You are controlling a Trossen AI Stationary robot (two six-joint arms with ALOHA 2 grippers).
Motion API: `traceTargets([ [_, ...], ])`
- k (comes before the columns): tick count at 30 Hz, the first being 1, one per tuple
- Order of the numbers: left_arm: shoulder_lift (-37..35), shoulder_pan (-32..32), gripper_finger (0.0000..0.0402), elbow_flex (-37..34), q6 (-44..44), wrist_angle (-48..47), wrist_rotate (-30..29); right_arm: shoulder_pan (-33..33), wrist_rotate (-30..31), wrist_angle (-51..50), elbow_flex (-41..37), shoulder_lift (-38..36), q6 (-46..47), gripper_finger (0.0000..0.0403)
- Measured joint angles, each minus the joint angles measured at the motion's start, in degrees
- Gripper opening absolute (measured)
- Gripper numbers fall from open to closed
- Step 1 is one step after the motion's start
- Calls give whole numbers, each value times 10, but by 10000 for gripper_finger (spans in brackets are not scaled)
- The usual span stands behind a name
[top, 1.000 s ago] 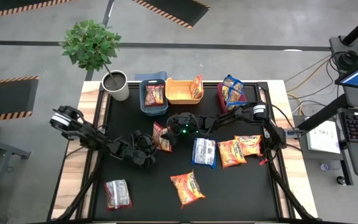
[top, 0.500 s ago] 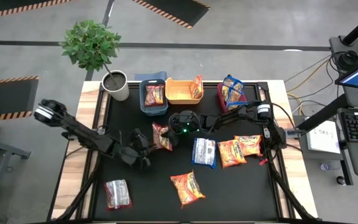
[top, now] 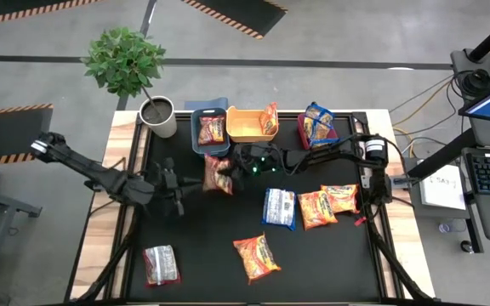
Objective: Sort Maruchan noodles
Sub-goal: Put the red noodle pack into the blue bin
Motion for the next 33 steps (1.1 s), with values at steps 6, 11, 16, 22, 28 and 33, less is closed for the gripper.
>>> traceTargets([
  [6,-62,0,39,0,60,14,-88,-31,64,1,63,2,-50,69],
  [11,-103,0,39,0,77,15,-209,-37,237,-37,126,30,-126,69],
  [16,-149,0,39,0,49,16,-300,-38,342,-46,190,80,-149,69],
  [22,-189,-3,39,1,27,12,-298,-35,414,-53,254,146,-139,69],
  [28,-201,-6,39,1,27,1,-272,-36,466,-123,346,205,-147,69],
  [33,-202,-6,39,1,27,0,-267,-36,494,-205,444,263,-176,69],
])
